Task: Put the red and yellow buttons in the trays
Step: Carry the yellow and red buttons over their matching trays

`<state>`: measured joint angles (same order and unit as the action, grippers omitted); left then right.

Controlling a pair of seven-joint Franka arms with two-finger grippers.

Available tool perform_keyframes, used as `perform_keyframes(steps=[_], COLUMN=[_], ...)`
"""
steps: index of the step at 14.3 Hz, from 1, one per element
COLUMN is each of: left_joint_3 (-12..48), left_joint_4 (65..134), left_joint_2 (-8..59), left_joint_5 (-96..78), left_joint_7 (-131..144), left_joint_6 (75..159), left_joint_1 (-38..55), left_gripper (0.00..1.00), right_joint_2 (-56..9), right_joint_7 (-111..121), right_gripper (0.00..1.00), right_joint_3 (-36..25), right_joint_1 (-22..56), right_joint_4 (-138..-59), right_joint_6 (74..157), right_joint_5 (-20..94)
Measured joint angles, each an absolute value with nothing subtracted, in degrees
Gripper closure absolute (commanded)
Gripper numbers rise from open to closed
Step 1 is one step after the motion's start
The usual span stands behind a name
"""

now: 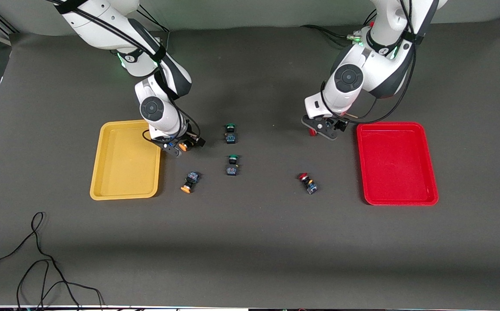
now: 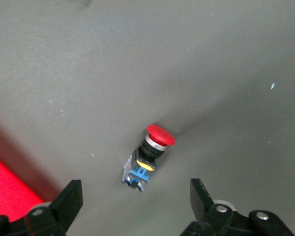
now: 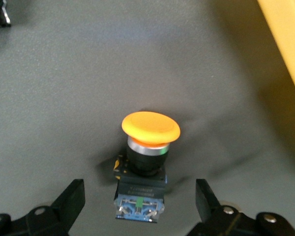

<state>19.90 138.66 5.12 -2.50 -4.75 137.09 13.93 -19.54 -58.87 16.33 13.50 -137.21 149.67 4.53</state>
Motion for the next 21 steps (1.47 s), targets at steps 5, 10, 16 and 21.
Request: perform_keyframes(steps=[5, 10, 16, 21], left_joint_3=[19.74, 19.84, 19.87, 19.41], left_joint_4=[142.96, 145.18, 146.49, 144.96], left_joint_2=[7.67, 11.31, 14.37, 11.56], left_joint_5=[-2.29, -2.16, -1.95, -1.95], left_joint_7=[-8.14, -9.12, -9.24, -9.12], left_joint_6=[145.25, 152.61, 157.19, 152.08], left_joint_1=[13.45, 13.53, 13.59, 13.06], left_gripper=[0.02, 0.08, 1.0, 1.0], right_joint_2=[-20.18, -20.24, -19.62, -9.64], right_joint_7=[-58.87, -58.87, -58.87, -58.86], right_gripper=[0.29, 0.73, 0.87, 0.87], right_joint_3=[16.05, 15.87, 15.47, 15.06], right_joint_1=[13.5, 13.51, 13.51, 13.5], right_joint_4=[-137.27, -137.27, -137.0, -135.16], right_joint_6=[150.61, 150.65, 150.8, 138.51], right_joint_5=[4.53, 3.89, 3.73, 3.7])
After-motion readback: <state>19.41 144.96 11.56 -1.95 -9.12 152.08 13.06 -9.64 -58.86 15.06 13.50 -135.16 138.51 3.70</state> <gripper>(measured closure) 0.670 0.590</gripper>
